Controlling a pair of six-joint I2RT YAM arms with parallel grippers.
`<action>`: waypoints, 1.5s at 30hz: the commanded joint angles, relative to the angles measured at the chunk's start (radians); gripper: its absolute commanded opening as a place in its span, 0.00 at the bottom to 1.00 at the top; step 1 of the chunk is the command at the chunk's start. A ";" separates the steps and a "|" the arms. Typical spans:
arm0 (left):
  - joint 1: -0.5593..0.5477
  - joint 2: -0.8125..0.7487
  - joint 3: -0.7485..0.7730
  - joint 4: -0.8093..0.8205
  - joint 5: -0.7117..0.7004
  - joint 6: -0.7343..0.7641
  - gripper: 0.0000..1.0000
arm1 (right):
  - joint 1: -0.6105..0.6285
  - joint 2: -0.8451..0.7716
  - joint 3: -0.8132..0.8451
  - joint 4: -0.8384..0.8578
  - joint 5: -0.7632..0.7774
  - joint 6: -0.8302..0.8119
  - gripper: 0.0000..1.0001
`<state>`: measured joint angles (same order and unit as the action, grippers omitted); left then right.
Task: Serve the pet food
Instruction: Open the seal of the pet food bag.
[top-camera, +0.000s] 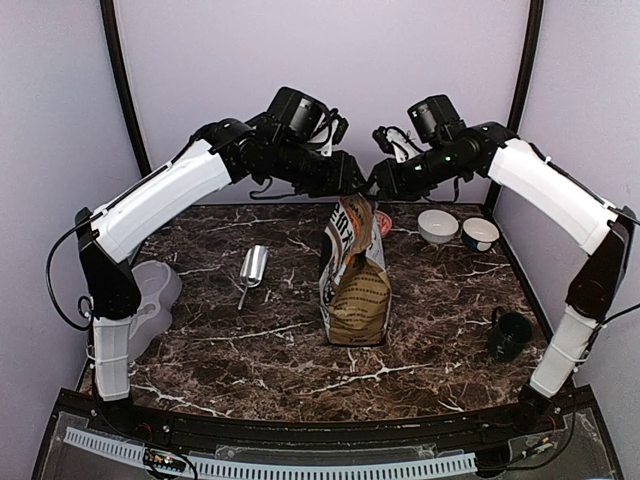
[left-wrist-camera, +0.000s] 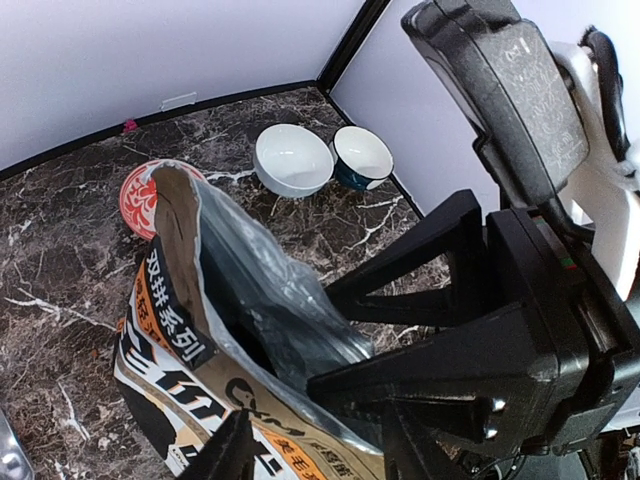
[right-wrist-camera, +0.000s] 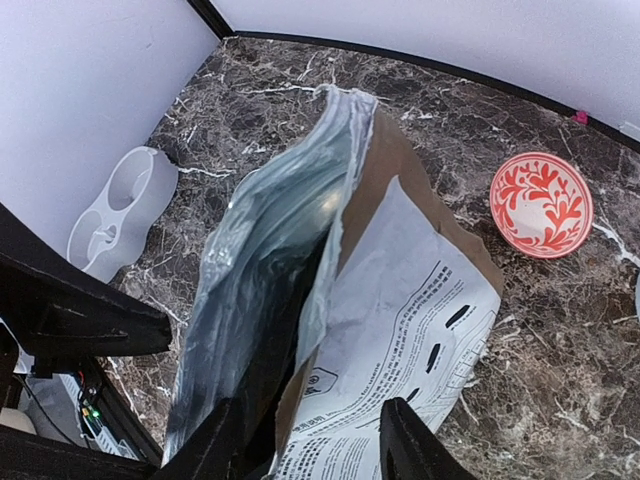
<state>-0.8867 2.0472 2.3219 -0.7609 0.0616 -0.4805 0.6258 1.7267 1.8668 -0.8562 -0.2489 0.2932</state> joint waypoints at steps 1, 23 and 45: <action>-0.008 -0.003 -0.006 -0.029 -0.011 0.002 0.45 | 0.008 -0.037 -0.023 0.056 -0.039 0.018 0.46; -0.008 0.022 -0.019 -0.013 -0.058 0.017 0.00 | 0.008 -0.045 -0.034 0.056 -0.063 0.019 0.00; 0.061 -0.103 0.040 -0.231 -0.205 0.112 0.00 | -0.049 -0.035 0.127 -0.125 0.137 -0.062 0.00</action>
<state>-0.8696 2.0373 2.3409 -0.9058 -0.0700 -0.4091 0.6163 1.7233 1.9335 -0.9997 -0.1692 0.2562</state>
